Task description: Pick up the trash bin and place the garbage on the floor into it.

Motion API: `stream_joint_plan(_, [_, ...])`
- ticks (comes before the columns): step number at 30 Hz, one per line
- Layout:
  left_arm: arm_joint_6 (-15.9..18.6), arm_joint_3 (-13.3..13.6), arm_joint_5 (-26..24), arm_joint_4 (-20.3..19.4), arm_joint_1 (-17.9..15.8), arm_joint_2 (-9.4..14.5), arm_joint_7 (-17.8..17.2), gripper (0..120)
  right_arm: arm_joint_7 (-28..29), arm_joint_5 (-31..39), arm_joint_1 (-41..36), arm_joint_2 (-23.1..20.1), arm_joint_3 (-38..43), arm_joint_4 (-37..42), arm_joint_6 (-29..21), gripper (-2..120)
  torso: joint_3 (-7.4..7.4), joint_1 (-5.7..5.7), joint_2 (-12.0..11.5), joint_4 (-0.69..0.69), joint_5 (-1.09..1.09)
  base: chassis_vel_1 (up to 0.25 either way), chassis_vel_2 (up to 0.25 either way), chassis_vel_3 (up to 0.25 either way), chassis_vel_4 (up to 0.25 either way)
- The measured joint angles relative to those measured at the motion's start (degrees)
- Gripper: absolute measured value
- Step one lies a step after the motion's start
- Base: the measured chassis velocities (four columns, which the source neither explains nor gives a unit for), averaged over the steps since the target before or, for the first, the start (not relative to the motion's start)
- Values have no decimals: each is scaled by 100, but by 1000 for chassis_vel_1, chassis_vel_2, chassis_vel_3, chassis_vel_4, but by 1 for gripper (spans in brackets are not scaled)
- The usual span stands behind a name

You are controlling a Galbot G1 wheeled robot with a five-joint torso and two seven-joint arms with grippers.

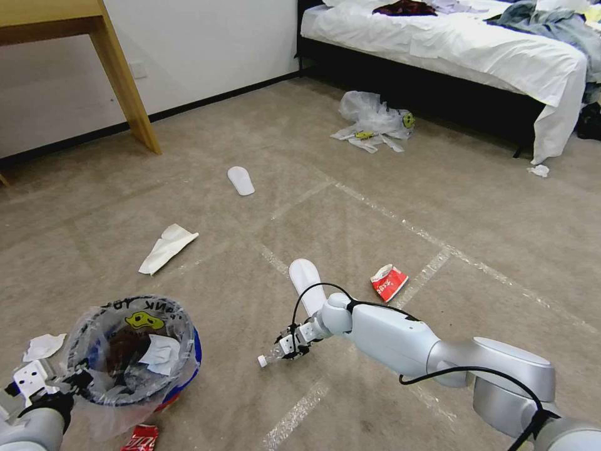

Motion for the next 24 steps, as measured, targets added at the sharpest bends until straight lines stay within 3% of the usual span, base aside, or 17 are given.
stream_joint_plan(6, [4,-8,-20,2,-23,35,-4,1,117,193,-46,-179,241,265,-5,19,0,0,0,0,0,0,0,0,0])
stream_joint_plan(11, [23,-10,-65,-24,-52,76,-14,1,264,674,23,-431,519,717,-118,17,1,0,0,0,2,0,0,0,0])
stream_joint_plan(17, [72,17,-180,-115,-97,133,-55,1,436,1473,316,-953,1179,1692,-266,17,1,0,0,0,1,0,0,0,0])
stream_joint_plan(20, [102,91,-253,-226,-105,167,-80,1,667,2081,478,-1223,1817,2404,-322,17,0,0,0,-1,2,0,0,0,0])
stream_joint_plan(21, [132,189,-281,-290,-143,183,-113,1,936,2621,578,-1330,2305,2872,-416,17,0,0,0,0,0,0,0,0,0])
stream_joint_plan(24, [145,244,-290,-310,-158,199,-122,1,1149,3094,649,-1399,2466,3168,-515,17,0,0,0,-1,0,0,0,0,0])
